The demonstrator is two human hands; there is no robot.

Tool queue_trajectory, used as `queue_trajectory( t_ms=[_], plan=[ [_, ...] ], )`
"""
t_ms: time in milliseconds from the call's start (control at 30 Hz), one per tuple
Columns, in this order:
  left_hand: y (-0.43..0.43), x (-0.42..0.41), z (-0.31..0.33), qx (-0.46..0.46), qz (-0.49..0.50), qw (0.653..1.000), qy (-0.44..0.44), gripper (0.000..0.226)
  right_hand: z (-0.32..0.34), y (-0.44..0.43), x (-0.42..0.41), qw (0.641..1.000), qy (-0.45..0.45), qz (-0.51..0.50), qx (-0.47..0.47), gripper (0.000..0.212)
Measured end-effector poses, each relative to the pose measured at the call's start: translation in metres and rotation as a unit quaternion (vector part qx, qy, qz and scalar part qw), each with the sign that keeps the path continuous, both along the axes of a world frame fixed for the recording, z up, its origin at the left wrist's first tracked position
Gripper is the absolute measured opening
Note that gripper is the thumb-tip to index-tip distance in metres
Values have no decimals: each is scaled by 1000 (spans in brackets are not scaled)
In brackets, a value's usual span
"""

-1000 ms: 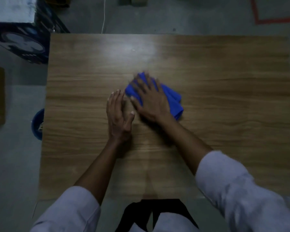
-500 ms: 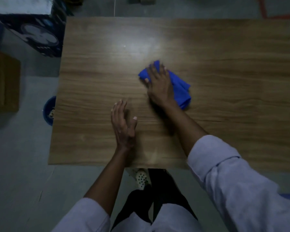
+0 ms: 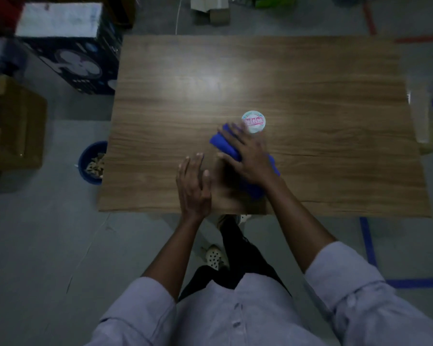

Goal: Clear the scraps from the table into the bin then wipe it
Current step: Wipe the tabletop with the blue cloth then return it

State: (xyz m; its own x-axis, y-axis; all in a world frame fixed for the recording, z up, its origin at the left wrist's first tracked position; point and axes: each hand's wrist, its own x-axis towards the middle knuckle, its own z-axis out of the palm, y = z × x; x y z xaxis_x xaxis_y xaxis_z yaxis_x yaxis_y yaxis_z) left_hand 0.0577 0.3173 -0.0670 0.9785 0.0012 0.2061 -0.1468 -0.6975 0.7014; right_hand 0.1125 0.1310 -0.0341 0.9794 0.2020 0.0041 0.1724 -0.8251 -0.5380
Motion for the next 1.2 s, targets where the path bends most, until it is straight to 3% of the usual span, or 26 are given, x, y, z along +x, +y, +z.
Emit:
queue_trajectory(
  t_ms=[67, 133, 267, 367, 500, 667, 767, 800, 867, 967, 1100, 1200],
  plan=[
    [2, -6, -7, 2, 27, 1000, 9, 47, -6, 3, -6, 992, 60, -42, -104, 109],
    [5, -14, -17, 1, 40, 999, 12, 47, -23, 13, -14, 985, 65, -105, -118, 121],
    [20, -29, -34, -16, 49, 999, 17, 49, -54, 39, -17, 974, 41, -185, -126, 87],
    [31, -37, -37, -30, 47, 998, 30, 53, -56, 56, -32, 987, -16, -121, -104, 67],
    [24, -55, -20, -31, 27, 992, 120, 69, -61, 75, -95, 999, -40, -16, -21, 70],
    [24, -73, 5, -77, 29, 982, 169, 71, -16, 49, -140, 991, 115, 55, 51, 74],
    [31, -79, 7, -93, 55, 983, 152, 67, 0, 16, -124, 989, 51, -104, 90, 62],
    [32, -79, 5, -93, 61, 982, 152, 66, -4, 9, -111, 981, 39, -174, 73, 54],
    [35, -79, -2, -95, 71, 981, 152, 64, -21, 18, -92, 967, 95, -235, -6, 54],
    [35, -80, -4, -117, 75, 980, 143, 64, -48, 77, -102, 980, 99, -155, -70, 63],
    [39, -71, 7, -134, 110, 973, 150, 68, -44, 128, -123, 993, 107, -45, -11, 64],
    [47, -58, 14, -154, 156, 968, 126, 62, -19, 101, -116, 985, 151, -59, 65, 58]
  ],
)
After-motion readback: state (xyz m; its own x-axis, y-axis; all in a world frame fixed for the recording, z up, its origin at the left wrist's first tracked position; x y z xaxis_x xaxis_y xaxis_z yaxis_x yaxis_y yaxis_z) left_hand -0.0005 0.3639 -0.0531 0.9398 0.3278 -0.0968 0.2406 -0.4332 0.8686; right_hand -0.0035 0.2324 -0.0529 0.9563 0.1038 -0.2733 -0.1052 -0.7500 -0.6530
